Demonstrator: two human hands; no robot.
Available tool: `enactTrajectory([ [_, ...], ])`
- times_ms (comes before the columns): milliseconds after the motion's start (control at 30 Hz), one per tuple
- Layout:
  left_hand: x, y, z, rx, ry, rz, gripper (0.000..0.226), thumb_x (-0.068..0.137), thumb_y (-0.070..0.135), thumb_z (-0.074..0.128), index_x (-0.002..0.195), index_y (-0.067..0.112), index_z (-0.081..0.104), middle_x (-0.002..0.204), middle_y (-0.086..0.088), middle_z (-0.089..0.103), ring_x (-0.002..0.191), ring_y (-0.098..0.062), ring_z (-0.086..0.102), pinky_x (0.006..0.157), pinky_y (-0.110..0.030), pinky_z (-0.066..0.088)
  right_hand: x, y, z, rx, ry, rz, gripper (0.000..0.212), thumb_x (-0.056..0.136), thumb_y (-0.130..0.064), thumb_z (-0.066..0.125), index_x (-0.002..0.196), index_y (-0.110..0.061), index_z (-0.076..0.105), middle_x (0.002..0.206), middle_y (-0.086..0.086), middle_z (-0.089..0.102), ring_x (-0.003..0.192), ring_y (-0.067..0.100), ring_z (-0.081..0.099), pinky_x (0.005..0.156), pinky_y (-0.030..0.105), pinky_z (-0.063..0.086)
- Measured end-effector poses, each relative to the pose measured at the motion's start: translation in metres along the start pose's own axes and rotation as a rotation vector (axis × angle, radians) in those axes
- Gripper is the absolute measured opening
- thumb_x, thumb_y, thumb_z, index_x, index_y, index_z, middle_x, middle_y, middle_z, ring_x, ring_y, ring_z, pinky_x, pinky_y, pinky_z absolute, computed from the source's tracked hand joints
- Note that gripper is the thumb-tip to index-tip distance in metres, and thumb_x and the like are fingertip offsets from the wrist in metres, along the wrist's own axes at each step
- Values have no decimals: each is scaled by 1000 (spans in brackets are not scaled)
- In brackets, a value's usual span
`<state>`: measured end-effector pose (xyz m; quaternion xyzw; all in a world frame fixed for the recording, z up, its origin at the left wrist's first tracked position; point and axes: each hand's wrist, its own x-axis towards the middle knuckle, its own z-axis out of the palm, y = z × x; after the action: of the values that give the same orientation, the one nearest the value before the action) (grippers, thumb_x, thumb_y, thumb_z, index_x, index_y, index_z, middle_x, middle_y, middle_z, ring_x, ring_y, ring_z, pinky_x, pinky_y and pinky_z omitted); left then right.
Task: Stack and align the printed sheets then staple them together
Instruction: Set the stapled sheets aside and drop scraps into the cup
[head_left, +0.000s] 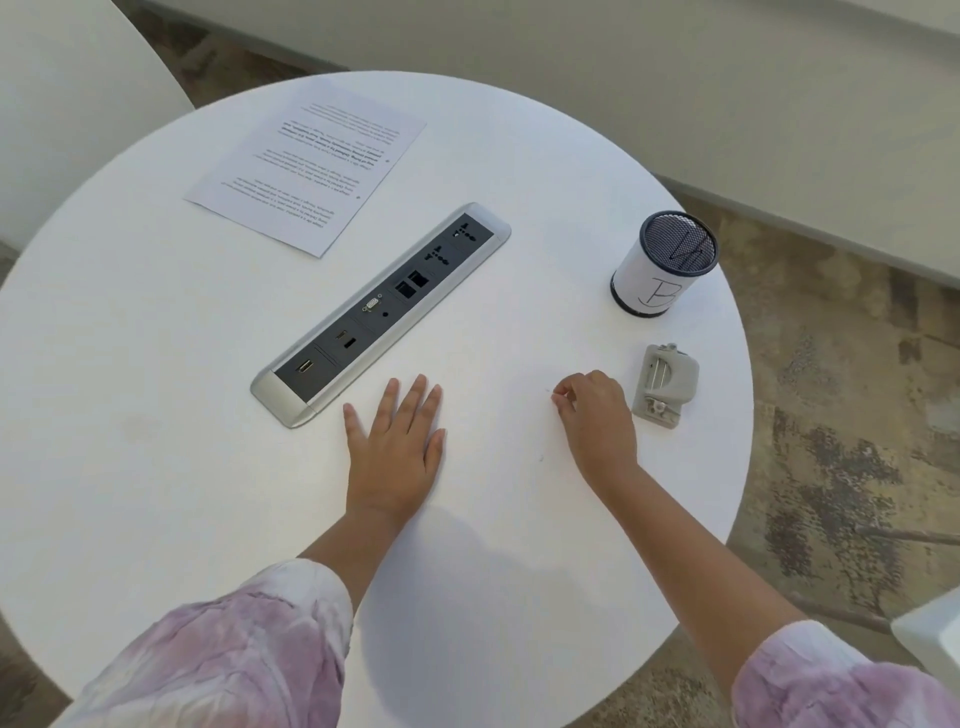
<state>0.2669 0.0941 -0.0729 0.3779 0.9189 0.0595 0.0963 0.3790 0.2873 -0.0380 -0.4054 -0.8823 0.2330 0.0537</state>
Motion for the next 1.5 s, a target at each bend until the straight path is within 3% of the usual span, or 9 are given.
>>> enactTrajectory([
  [233,0,0,0,-17,-2,-9,57,92,43,8,146,30,22,155,9,22,144,-19,13,109,-63,8,2,3,10,-84,28,-14,19,95,-17,47,97,-5,62,97,12,57,96,29,48,80,35,41],
  [367,1,0,-1,-29,-7,-10,58,91,43,8,145,30,23,155,9,22,144,-19,13,109,-63,8,11,3,7,112,-13,103,18,94,-16,46,97,-8,62,96,7,56,99,25,49,83,32,40],
  [633,0,0,-3,-19,-28,-5,57,92,43,10,145,28,25,154,8,24,144,-21,16,109,-64,10,55,-9,-55,384,378,80,18,93,-15,49,97,-5,63,89,3,52,85,17,47,71,16,28],
  [867,-1,2,-9,-5,-25,5,54,92,41,21,141,25,37,149,5,37,139,-25,29,105,-66,20,126,8,-118,345,429,134,24,93,-18,51,100,-1,66,79,6,56,60,9,44,48,-1,33],
  [1033,0,2,-13,-11,-26,8,53,91,40,25,138,24,43,145,4,43,135,-26,37,102,-67,27,146,17,-130,221,382,170,25,93,-20,50,102,-5,68,94,10,65,83,14,51,70,20,38],
  [1200,0,3,-15,-22,-16,11,52,90,40,26,136,23,45,143,5,45,134,-26,39,100,-67,27,149,21,-133,179,362,175,28,93,-20,49,105,-4,69,105,16,69,94,25,58,77,23,36],
  [1300,0,3,-15,-31,-11,12,52,91,39,26,137,23,45,144,5,45,134,-27,39,100,-67,27,148,25,-131,189,351,168,30,94,-20,47,106,-4,68,99,17,68,80,20,52,73,26,37],
  [1400,0,3,-16,-28,-8,10,52,91,39,26,136,23,45,143,5,45,134,-27,39,100,-67,27,144,25,-129,204,337,158,31,94,-18,44,108,-5,68,83,8,59,56,17,41,56,25,34],
  [1500,0,3,-16,-31,-9,11,52,91,39,26,136,23,46,143,4,45,134,-27,39,100,-67,28,128,15,-120,255,308,104,27,94,-21,47,107,-8,66,88,1,59,68,12,48,62,21,36],
])
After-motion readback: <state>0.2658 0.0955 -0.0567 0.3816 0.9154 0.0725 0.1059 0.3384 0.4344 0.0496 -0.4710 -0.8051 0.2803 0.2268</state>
